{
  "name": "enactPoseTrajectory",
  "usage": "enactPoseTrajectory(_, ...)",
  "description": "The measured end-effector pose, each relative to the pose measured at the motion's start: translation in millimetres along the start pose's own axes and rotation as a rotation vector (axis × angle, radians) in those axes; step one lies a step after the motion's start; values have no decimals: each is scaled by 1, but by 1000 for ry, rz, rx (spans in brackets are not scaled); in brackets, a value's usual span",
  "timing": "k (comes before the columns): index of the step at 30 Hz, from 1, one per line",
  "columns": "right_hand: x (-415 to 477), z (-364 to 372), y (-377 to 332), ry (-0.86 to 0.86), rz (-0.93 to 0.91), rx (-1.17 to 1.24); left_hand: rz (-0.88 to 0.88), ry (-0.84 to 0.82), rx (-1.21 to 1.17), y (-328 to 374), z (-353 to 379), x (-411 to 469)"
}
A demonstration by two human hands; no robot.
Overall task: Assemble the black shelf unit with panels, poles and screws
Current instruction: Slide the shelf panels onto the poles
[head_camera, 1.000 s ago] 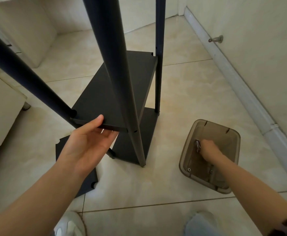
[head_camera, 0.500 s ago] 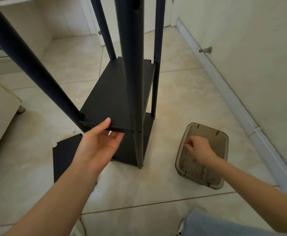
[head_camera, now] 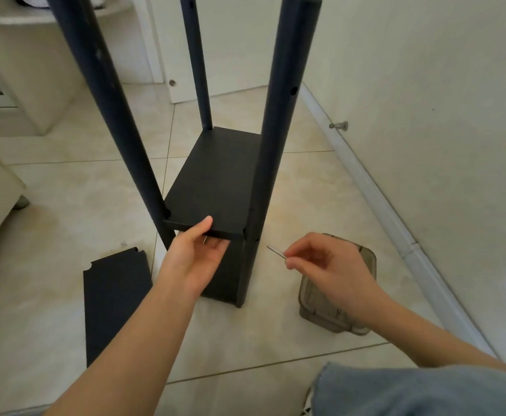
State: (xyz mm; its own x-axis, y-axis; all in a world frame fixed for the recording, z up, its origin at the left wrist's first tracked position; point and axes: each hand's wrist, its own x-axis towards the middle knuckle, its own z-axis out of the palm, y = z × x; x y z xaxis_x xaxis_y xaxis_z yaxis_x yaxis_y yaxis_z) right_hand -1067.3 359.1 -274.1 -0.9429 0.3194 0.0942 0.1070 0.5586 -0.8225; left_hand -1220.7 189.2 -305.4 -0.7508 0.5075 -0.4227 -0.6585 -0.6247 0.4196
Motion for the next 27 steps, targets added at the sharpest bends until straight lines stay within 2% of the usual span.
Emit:
enactPoseTrajectory(18, 6, 29, -4, 84, -116, -51, 16, -49, -37, 6, -6, 9)
enactPoseTrajectory(27, 7, 29, 1, 117, -90, -11, 10, -38, -33, 5, -6, 12)
